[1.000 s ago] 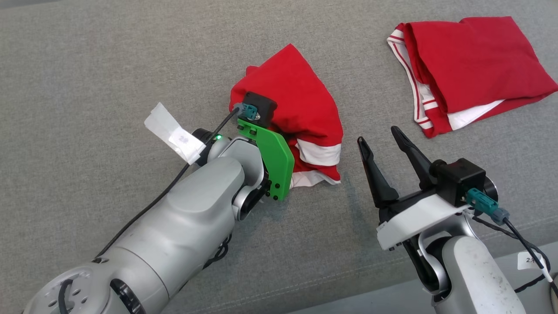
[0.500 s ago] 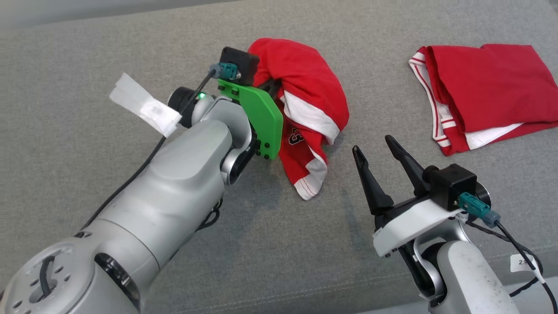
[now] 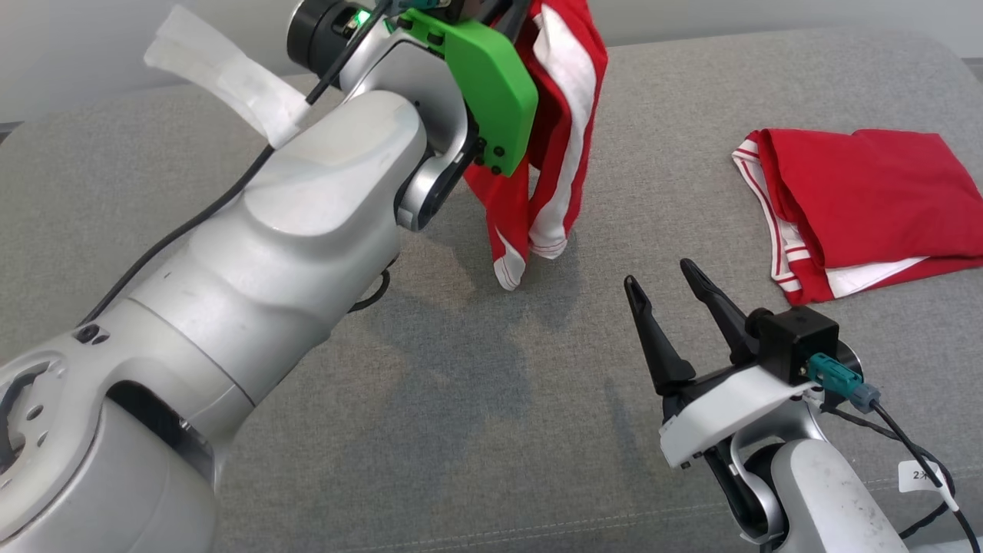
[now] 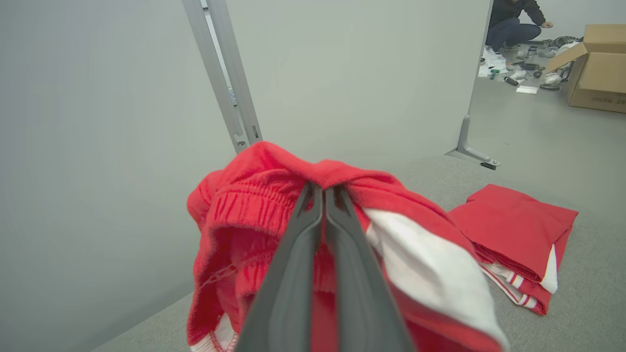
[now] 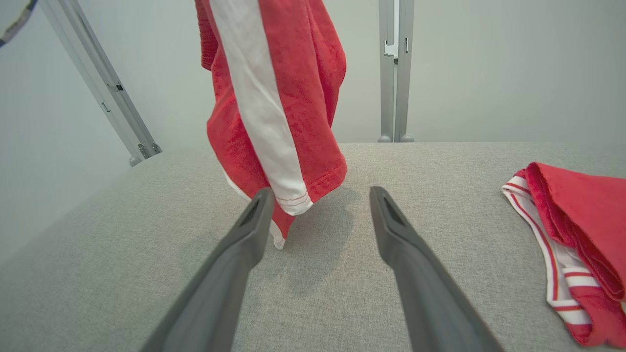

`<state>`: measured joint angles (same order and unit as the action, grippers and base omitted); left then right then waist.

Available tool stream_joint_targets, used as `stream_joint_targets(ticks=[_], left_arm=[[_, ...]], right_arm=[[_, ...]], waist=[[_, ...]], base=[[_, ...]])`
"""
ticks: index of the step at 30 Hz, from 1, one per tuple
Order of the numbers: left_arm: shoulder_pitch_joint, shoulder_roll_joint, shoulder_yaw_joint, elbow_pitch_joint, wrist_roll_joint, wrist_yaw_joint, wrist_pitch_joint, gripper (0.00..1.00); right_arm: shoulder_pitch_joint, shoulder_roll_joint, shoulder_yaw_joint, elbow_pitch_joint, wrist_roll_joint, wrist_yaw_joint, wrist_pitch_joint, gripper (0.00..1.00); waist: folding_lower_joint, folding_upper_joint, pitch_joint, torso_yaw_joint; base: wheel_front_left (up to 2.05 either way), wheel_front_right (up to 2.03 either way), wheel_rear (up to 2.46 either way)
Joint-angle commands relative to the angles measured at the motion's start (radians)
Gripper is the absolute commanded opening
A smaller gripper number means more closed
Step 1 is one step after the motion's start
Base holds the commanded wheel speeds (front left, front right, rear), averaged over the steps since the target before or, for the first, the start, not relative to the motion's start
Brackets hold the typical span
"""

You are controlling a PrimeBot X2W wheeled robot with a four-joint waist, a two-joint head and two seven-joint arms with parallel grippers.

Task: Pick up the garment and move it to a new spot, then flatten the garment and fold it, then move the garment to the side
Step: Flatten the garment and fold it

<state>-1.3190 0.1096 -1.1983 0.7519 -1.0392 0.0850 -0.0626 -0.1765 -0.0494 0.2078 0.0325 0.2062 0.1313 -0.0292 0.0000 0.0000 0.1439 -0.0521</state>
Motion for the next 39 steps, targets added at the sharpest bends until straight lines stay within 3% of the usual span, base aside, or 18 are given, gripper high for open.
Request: stream_joint_targets(ticks=[1,6,12,20,32,33,34,39], left_arm=[[-0.028,-0.001,0.006,-0.022,0.012,0.015,0.003,0.00],[-0.041,0.007,0.046,-0.116,-0.014,0.053,-0.006,0.00],[0.056,0.054,0.039,-0.147,-0.042,0.100,0.018,0.00],[0.262,0.153,-0.026,-0.019,-0.060,0.137,0.090,0.00],[0.386,0.204,-0.028,0.113,-0.089,0.134,0.088,0.00],[0.394,0.202,-0.028,0.120,-0.094,0.130,0.094,0.45],[0.401,0.198,-0.026,0.123,-0.102,0.126,0.098,1.00],[0.439,0.197,0.007,0.126,-0.133,0.112,0.045,1.00]], right_arm=[[0.008,-0.003,0.003,0.004,0.008,-0.001,-0.006,1.00],[0.014,-0.003,0.006,0.006,0.014,-0.001,-0.011,1.00],[0.013,-0.003,-0.003,-0.005,0.011,-0.001,-0.010,1.00],[-0.007,-0.003,-0.014,-0.015,-0.001,-0.001,-0.006,1.00],[-0.012,-0.003,-0.011,-0.016,-0.009,-0.001,0.005,1.00],[-0.011,-0.003,-0.010,-0.016,-0.009,-0.001,0.007,1.00],[-0.010,-0.003,-0.010,-0.015,-0.009,-0.001,0.008,1.00],[-0.004,-0.003,-0.008,-0.010,-0.011,-0.001,0.015,1.00]], waist=[[0.0000,0.0000,-0.011,0.002],[0.0000,0.0000,-0.016,0.002],[0.0000,0.0000,0.006,0.010],[0.0000,0.0000,0.034,0.034],[0.0000,0.0000,0.030,0.078],[0.0000,0.0000,0.029,0.080],[0.0000,0.0000,0.027,0.081],[0.0000,0.0000,0.009,0.079]], base=[[0.00,0.00,0.00],[0.00,0.00,0.00],[0.00,0.00,0.00],[0.00,0.00,0.00],[0.00,0.00,0.00],[0.00,0.00,0.00],[0.00,0.00,0.00],[0.00,0.00,0.00]])
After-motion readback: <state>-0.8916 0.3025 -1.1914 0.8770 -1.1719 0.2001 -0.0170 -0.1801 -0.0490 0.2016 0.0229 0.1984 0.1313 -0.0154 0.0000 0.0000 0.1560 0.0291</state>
